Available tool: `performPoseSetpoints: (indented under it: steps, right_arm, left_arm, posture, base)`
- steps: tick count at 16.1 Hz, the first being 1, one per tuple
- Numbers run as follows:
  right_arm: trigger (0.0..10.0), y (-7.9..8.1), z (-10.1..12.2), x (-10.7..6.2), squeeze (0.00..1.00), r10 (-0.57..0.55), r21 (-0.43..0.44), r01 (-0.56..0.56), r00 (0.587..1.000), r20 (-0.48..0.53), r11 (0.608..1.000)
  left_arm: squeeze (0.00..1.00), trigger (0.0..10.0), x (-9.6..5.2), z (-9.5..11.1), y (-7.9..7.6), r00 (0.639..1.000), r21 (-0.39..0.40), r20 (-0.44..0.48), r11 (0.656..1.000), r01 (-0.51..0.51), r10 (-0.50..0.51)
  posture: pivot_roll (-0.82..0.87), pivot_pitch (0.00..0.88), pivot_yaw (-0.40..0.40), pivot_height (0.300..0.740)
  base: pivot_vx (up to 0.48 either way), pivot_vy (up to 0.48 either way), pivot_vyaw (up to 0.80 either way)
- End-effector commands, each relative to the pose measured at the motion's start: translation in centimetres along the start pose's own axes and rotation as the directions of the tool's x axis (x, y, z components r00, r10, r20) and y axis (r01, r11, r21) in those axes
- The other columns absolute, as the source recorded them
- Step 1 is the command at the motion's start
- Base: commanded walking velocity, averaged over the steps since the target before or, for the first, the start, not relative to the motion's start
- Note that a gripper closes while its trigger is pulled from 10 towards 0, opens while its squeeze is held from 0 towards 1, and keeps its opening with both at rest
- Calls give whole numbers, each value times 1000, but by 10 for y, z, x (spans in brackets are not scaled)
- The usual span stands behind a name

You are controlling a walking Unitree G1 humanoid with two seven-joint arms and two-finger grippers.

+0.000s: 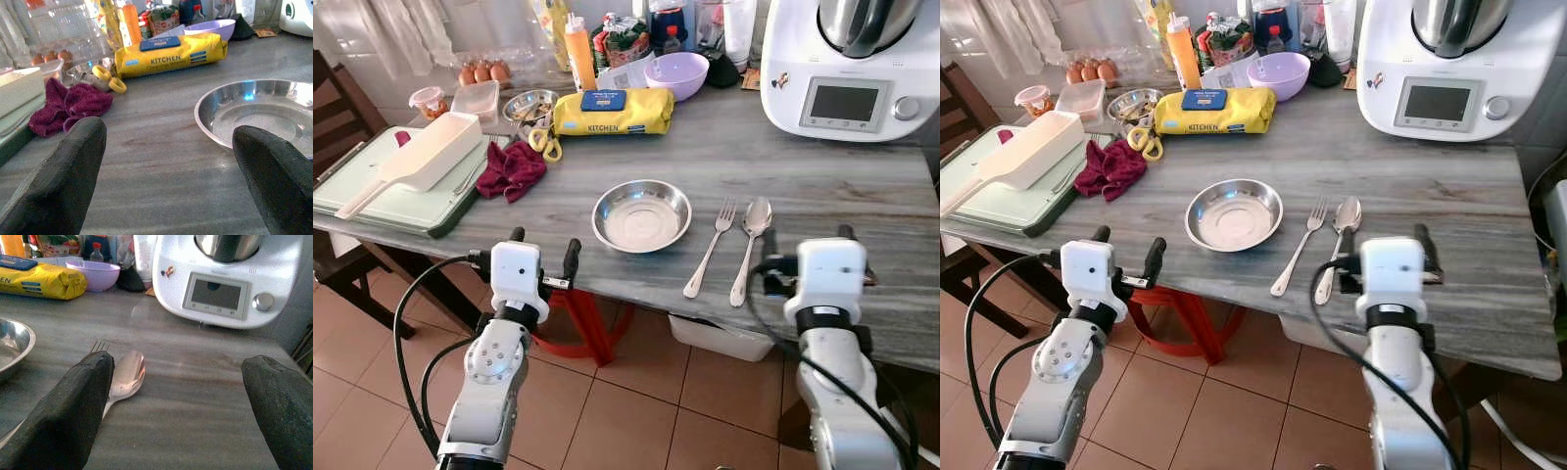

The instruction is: Setting the table

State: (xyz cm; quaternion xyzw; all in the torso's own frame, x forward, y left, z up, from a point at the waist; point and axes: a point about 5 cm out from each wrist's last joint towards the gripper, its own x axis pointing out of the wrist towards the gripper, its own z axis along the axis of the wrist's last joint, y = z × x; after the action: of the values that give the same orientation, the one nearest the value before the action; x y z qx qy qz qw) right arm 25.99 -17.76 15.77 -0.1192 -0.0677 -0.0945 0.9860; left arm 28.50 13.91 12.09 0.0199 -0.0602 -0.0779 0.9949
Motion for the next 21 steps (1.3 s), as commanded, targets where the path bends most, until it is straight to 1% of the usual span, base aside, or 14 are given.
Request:
performPoseSetpoints:
  steps: [1,2,3,4,5,7,8,10,14,16,19,21]
  right_arm:
    - [10000,-1,-2,-2,0,0,20,0,1000,-28,1000]
    - [10000,-1,-4,-3,0,-11,-1,11,999,-43,1000]
    - [10000,0,-4,-4,0,11,-14,-11,998,-56,1000]
    - [10000,3,-3,-5,0,34,-8,-35,999,-42,999]
    - [10000,5,-2,-6,0,45,16,-45,998,-39,999]
    - [10000,8,0,-7,0,61,12,-61,998,-19,998]
    - [10000,9,-1,-7,0,62,29,-61,998,-29,998]
    - [10000,8,-2,-3,0,54,66,-50,997,-56,997]
    - [10000,5,-3,0,0,44,53,-41,998,-55,998]
    - [10000,5,-3,0,0,46,69,-41,997,-60,997]
    - [10000,7,-3,1,0,48,77,-43,997,-60,996]
    - [10000,9,1,0,0,63,65,-61,997,-32,996]
  left_arm:
    - [0,10000,-3,-7,4,999,-21,-47,999,-28,27]
    - [0,10000,-2,-9,1,998,-40,-60,999,-25,23]
    - [0,10000,-2,-9,0,998,-41,-59,999,-18,16]
    - [0,10000,-2,-10,0,998,-44,-67,999,-25,22]
    - [0,10000,0,-11,1,997,-40,-77,999,-32,29]
    - [0,10000,1,-10,3,997,-36,-75,999,-28,25]
    - [0,10000,1,-10,3,997,-37,-76,999,-26,23]
    - [0,10000,3,-9,1,997,-46,-81,999,-7,3]
    - [0,10000,2,-11,0,996,-43,-88,999,-7,3]
    - [0,10000,2,-11,3,995,-29,-96,999,-18,15]
    - [0,10000,6,-10,5,995,-16,-99,1000,-13,11]
    - [0,10000,7,-7,5,995,-7,-92,1000,-30,30]
  posture:
    - [-149,103,139,740]
    - [-151,104,138,740]
    - [-151,104,139,740]
    - [-151,102,141,740]
    - [-150,103,141,740]
    - [-148,102,144,740]
    - [-148,102,144,740]
    - [-147,99,147,740]
    - [-142,101,145,740]
    - [-138,100,144,740]
    - [-130,97,146,740]
    - [-129,91,146,740]
  base:
    - [0,0,0]
    - [0,0,0]
    - [0,0,0]
    - [0,0,0]
    - [0,0,0]
    - [0,0,0]
    - [0,0,0]
    - [0,0,-759]
    - [0,0,-756]
    - [0,0,-756]
    - [0,0,-754]
    - [0,0,0]
